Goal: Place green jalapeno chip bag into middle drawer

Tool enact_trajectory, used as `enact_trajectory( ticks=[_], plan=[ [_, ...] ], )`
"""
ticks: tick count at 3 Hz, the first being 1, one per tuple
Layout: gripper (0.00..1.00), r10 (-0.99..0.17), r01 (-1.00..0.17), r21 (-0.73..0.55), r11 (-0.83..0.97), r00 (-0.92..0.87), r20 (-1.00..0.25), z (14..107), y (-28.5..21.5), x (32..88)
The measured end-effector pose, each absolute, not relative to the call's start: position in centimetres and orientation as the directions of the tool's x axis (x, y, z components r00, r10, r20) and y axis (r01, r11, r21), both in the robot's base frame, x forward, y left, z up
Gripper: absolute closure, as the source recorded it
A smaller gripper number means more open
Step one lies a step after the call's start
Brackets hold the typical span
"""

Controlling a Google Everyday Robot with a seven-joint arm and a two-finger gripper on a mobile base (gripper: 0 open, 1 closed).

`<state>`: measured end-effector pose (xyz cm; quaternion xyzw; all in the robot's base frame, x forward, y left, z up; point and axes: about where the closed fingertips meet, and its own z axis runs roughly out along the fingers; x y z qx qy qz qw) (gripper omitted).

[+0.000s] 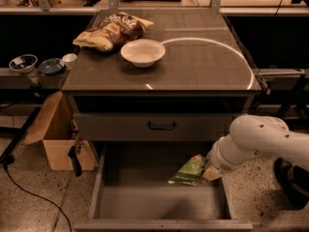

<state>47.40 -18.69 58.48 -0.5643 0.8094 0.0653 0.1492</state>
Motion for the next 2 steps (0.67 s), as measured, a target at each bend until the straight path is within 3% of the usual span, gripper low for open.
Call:
enact_trajectory(
  ticks=[2],
  plan=[
    [1.0, -0.894, -0.926, -0.02, 0.377, -0.358, -0.269, 56.62, -18.71, 45.63]
  ],
)
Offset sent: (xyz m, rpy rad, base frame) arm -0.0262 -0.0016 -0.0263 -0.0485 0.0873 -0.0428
